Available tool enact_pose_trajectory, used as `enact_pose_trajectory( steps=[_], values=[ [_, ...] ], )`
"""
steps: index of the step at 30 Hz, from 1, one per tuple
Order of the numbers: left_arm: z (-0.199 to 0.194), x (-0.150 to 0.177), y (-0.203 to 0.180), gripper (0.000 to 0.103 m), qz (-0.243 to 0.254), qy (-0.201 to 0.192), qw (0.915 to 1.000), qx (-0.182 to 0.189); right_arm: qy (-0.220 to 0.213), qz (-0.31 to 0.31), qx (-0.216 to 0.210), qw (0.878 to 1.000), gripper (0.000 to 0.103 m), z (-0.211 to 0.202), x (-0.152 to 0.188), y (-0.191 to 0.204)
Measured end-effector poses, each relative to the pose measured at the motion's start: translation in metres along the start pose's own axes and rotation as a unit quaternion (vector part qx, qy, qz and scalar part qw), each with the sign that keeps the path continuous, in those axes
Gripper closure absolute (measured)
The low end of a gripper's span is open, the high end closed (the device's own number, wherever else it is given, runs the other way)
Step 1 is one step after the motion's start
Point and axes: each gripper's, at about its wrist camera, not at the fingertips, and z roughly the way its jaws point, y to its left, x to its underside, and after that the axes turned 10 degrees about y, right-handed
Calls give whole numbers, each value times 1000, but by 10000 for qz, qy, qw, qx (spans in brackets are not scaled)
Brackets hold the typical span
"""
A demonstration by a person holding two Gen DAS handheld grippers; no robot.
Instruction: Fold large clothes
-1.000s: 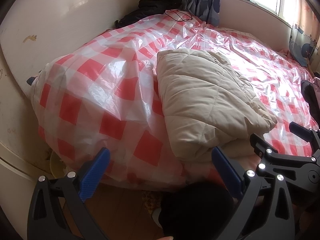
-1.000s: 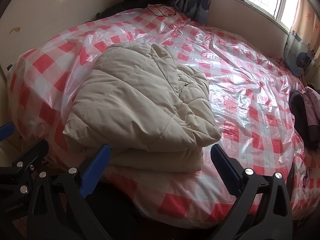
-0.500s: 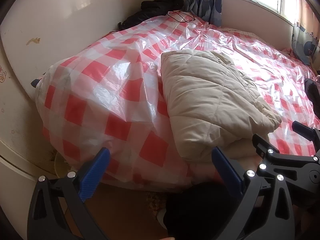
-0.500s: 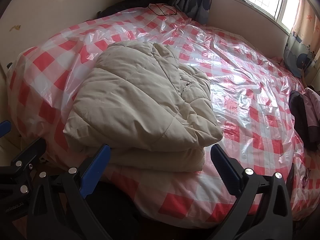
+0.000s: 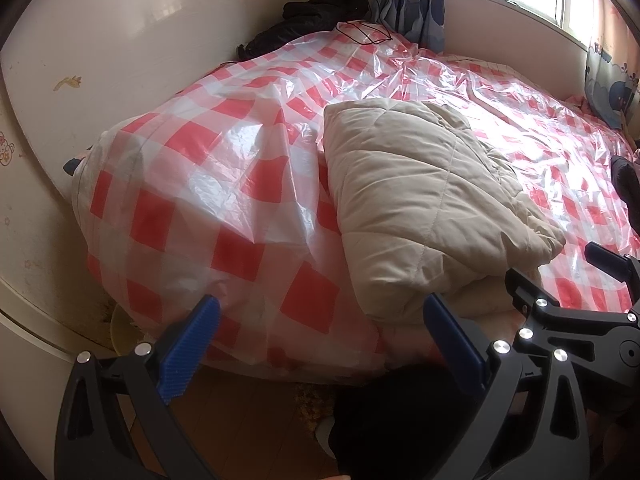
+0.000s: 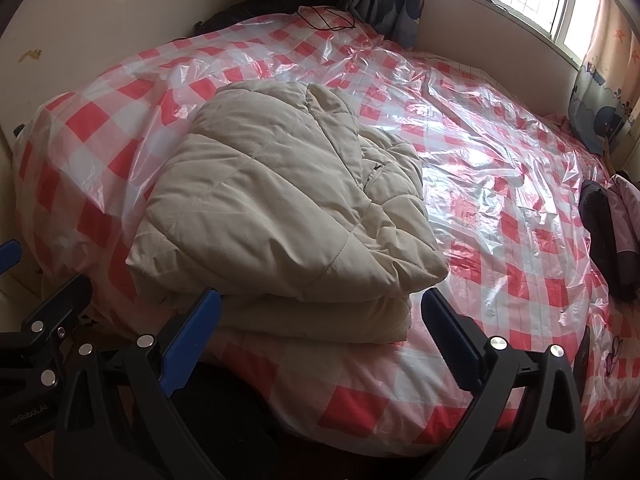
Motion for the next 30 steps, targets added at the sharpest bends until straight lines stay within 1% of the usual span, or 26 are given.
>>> enact_pose_trajectory(
  steps=[16, 20, 24, 26, 30],
  values=[
    [0, -1, 0, 5, 2, 1, 10000, 7, 6, -6, 2, 10000, 6, 2, 0, 1],
    [2, -1, 1, 6, -49, 18, 10000, 70, 5, -1, -3, 10000, 6, 2, 1, 1],
    [2, 1, 5, 6, -142, -75, 9992, 356, 28, 6, -105, 9999, 6, 5, 1, 0],
    [0, 3, 5, 6, -185, -163, 9988, 424, -16, -10, -141, 9999, 6, 5, 2, -2],
    [-7, 4, -9, 6, 5, -317, 9993, 182, -157, 82, -198, 9996, 6, 0, 2, -14]
  ],
)
